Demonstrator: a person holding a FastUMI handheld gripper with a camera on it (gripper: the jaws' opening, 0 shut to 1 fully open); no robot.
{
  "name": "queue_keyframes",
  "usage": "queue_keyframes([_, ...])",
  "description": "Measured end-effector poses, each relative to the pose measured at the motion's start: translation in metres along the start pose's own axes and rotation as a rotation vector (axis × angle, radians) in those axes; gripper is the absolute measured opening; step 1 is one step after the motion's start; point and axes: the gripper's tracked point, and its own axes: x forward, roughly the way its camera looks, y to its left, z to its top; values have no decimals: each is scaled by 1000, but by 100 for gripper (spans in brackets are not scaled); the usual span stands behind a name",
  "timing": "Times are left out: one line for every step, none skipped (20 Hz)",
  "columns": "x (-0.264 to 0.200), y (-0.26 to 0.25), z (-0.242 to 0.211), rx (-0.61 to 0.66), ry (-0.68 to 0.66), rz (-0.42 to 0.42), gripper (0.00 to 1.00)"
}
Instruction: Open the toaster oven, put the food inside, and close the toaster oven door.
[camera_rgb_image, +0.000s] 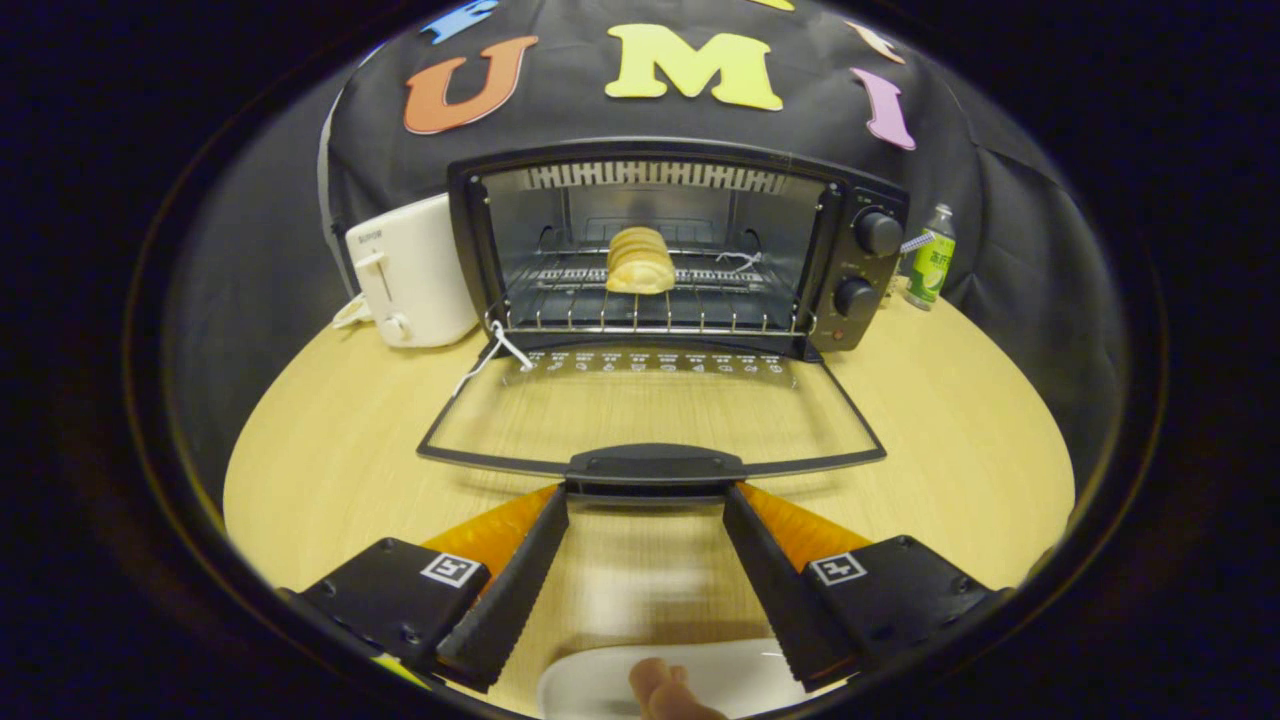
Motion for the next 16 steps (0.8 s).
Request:
queue_keyframes([0,0,1,19,8,5,100])
queue_keyframes([0,0,1,20,15,6,100])
queue_keyframes([-1,0,2,9,17,0,100])
queue_keyframes([-1,0,2,2,16,-6,100])
queue_keyframes([-1,-1,3,11,13,-8,100])
queue_keyframes([-3,-1,3,12,8,-12,100])
queue_keyframes([-4,-1,5,7,-1,-17,100])
queue_keyframes([-7,-1,8,7,-16,-19,100])
queue_keyframes([-9,0,11,5,-34,-22,100])
queue_keyframes([-12,0,16,-5,-53,-24,100])
queue_keyframes([-16,1,19,-8,-67,-24,100])
queue_keyframes([-17,0,22,-11,-77,-24,100])
queue_keyframes([-18,1,25,-11,-83,-24,100])
queue_keyframes([-20,1,28,-6,-88,-23,100])
queue_keyframes([-21,0,32,-3,-99,-22,100])
queue_keyframes([-23,0,37,1,-116,-21,100])
